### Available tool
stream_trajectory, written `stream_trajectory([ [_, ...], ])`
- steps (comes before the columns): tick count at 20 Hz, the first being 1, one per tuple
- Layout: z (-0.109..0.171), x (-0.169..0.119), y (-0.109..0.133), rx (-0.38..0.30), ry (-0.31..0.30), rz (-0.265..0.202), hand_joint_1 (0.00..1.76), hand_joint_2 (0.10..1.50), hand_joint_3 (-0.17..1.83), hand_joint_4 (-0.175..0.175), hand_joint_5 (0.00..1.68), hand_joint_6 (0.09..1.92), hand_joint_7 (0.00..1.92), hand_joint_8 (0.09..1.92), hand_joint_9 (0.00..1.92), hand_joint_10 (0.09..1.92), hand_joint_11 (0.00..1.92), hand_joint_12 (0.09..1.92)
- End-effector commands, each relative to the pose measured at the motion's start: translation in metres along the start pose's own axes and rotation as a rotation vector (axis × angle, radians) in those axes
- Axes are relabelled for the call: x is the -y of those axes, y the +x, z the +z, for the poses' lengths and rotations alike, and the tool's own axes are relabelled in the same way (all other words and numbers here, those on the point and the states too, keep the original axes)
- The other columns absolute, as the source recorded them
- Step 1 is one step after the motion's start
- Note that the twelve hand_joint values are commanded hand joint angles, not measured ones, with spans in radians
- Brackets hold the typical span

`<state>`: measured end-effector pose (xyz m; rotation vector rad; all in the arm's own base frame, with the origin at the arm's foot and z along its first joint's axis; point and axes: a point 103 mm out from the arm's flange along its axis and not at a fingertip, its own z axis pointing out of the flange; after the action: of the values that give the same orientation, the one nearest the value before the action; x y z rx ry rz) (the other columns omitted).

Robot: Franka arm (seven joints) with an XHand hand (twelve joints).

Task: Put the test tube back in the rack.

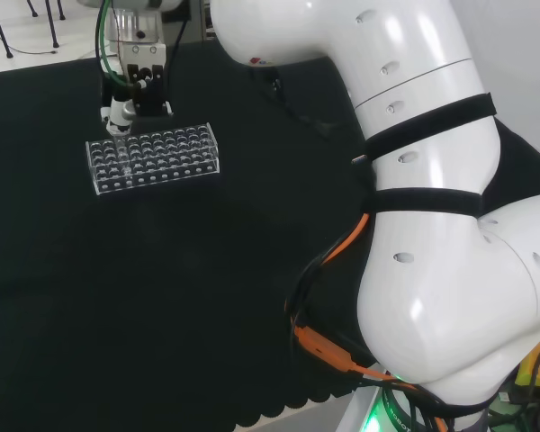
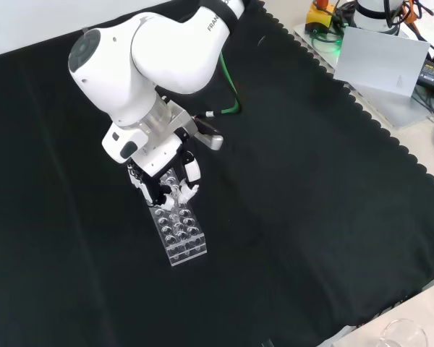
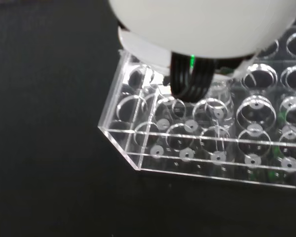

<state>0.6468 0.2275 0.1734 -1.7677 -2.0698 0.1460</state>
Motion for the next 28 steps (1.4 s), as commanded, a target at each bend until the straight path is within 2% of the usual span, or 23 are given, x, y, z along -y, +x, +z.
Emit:
stream_trajectory([
  [1,0.009,0.000,-0.001,0.006,0.012,-0.002,1.45,0.42,0.96,-0.175,1.37,0.59,1.55,0.47,1.31,0.68,1.09,1.25],
  [4,0.010,0.001,0.000,-0.018,0.016,-0.017,1.45,0.42,0.96,-0.175,1.37,0.59,1.55,0.47,1.31,0.68,1.09,1.25],
  [5,0.009,0.002,0.000,-0.035,0.034,-0.027,1.45,0.48,0.88,-0.175,1.36,0.49,1.51,0.53,1.28,0.73,1.06,1.26],
  [6,0.008,0.002,0.001,-0.041,0.066,-0.041,1.40,0.56,0.75,-0.175,1.35,0.48,1.46,0.52,1.28,0.79,0.96,1.30],
  [7,0.007,0.003,0.001,-0.038,0.083,-0.051,1.35,0.55,0.71,-0.175,1.25,0.53,1.40,0.55,1.25,0.84,0.84,1.36],
  [10,-0.001,0.006,0.005,-0.034,0.084,-0.078,1.21,0.46,0.70,-0.090,0.67,0.83,0.94,0.79,0.91,0.93,0.43,1.51],
  [11,-0.005,0.007,0.006,-0.034,0.080,-0.086,1.18,0.45,0.70,-0.072,0.54,0.85,0.82,0.85,0.82,0.95,0.36,1.54],
  [13,-0.014,0.009,0.009,-0.037,0.068,-0.100,1.15,0.44,0.69,-0.052,0.41,0.84,0.69,0.92,0.71,0.97,0.27,1.57],
  [18,-0.046,0.026,0.010,-0.062,0.016,-0.128,1.13,0.45,0.67,-0.037,0.33,0.76,0.56,0.95,0.62,0.99,0.20,1.59],
  [23,-0.086,0.057,0.000,-0.037,-0.060,-0.166,1.10,0.45,0.67,-0.035,0.32,0.71,0.54,0.96,0.59,0.98,0.17,1.60],
  [28,-0.126,0.091,-0.017,-0.021,-0.148,-0.180,1.08,0.46,0.67,-0.035,0.32,0.68,0.52,0.96,0.58,0.98,0.13,1.61],
])
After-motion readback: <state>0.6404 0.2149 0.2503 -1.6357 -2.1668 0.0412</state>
